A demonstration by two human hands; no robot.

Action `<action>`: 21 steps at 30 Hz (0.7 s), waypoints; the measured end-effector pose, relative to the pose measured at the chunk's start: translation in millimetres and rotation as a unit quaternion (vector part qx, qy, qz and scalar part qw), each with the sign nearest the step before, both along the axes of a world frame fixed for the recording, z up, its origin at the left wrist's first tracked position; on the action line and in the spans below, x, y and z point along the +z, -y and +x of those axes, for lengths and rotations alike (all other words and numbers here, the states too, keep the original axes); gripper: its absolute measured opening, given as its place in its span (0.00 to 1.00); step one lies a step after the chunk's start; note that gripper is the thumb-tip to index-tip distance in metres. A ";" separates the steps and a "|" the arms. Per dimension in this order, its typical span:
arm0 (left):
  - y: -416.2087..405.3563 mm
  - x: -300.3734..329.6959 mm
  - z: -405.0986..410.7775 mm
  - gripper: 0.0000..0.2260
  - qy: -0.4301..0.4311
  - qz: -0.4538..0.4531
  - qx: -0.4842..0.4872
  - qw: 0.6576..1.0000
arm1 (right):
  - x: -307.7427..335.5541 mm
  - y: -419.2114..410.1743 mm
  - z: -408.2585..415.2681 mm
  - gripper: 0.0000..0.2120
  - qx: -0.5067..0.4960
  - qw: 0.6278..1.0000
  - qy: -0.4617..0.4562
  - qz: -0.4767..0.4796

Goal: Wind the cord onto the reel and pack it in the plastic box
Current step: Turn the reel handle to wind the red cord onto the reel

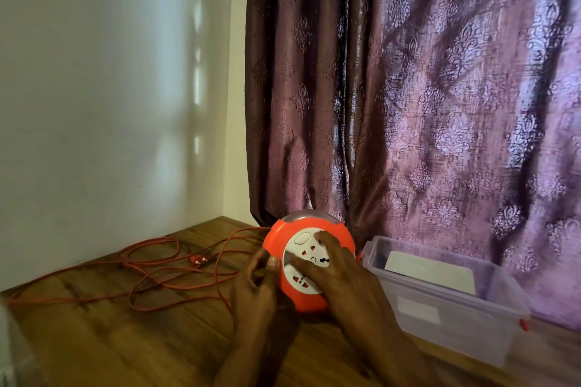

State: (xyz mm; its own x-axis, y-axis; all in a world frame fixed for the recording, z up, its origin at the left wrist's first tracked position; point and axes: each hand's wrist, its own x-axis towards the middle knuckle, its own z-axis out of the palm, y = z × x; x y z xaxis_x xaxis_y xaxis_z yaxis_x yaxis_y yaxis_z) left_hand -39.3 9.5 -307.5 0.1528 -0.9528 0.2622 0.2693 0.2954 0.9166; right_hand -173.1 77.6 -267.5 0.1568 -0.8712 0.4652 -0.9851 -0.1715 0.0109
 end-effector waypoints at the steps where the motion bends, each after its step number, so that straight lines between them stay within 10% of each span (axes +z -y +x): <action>1: -0.1 0.1 -0.1 0.19 0.002 -0.002 0.002 1.000 | -1.3 0.9 0.3 0.30 -0.006 1.000 -0.001 -0.002; 12: -0.1 -2.3 -0.2 0.15 0.020 -0.051 0.004 0.999 | -7.2 5.6 11.1 0.30 -0.107 0.990 0.077 -0.055; 21: -1.2 -3.2 -3.4 0.16 0.013 -0.050 0.001 0.999 | -4.9 7.0 27.0 0.23 -0.160 0.889 0.423 -0.068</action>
